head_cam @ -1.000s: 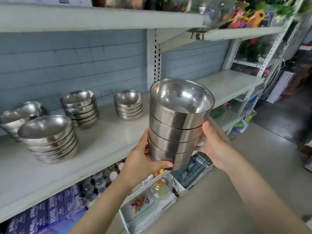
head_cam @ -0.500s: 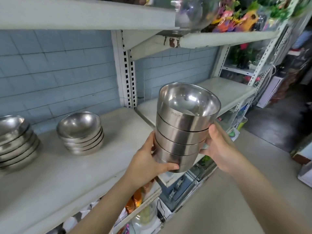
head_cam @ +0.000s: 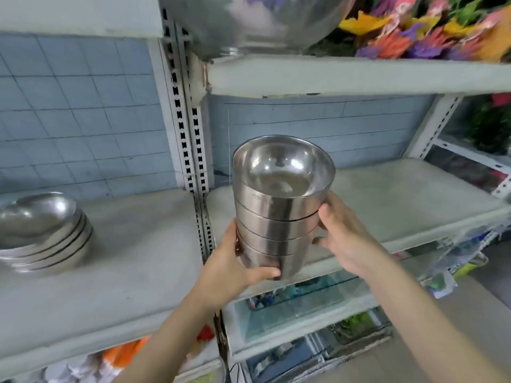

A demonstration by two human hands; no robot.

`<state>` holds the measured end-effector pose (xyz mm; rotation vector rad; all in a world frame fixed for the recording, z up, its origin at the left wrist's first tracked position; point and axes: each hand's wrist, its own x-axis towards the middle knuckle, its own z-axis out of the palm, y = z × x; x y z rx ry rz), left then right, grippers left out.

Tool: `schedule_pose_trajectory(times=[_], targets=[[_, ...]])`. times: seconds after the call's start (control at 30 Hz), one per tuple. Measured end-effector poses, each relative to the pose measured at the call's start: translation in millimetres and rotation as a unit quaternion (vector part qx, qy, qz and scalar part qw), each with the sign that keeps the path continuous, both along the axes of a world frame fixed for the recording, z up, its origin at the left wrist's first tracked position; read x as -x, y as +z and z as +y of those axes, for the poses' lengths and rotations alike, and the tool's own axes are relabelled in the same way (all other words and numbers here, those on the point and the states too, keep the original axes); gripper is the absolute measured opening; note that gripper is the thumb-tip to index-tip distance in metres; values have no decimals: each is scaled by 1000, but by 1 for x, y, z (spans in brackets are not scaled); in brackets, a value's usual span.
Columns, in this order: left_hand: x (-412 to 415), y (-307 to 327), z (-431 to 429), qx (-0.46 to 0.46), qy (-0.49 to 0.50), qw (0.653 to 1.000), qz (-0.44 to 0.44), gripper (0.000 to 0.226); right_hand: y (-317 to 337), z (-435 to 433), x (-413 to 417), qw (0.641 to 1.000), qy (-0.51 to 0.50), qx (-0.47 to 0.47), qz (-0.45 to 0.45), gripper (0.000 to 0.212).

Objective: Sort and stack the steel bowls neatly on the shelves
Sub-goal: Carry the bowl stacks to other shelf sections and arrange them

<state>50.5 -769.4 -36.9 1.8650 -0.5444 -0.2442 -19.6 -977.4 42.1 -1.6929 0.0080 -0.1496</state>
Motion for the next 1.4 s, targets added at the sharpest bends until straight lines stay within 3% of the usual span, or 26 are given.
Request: schedule_pose_trajectory(times=[0.1, 0.3, 0.43, 0.6, 0.97, 1.13, 1.3, 1.4], targets=[[-14, -2, -20, 3, 34, 999, 23, 117, -3, -24, -28, 999, 35, -8, 6, 98], [-44, -14, -35, 12, 45, 998, 41, 113, -24, -44, -71, 997, 69, -18, 11, 91], [-57, -19, -35, -1, 40, 999, 22, 104, -35, -50, -84, 995, 98, -3, 3, 73], [-70, -29, -30, -70, 51, 996, 6, 128, -52, -59, -101, 992, 105, 54, -38, 87], [-134, -14, -39, -102, 71, 992, -2, 134, -54, -67, -185, 988, 133, 76, 3, 98], [-176, -18, -35, -146, 75, 986, 30, 147, -54, -65, -218, 990, 129, 57, 10, 78], [-197, -12, -33, -152, 30, 987, 45, 128, -54, -67, -237, 990, 125, 57, 44, 111], [-203, -12, -32, -160, 25, 986, 36, 121, -46, -69, -243, 987, 128, 86, 47, 114]])
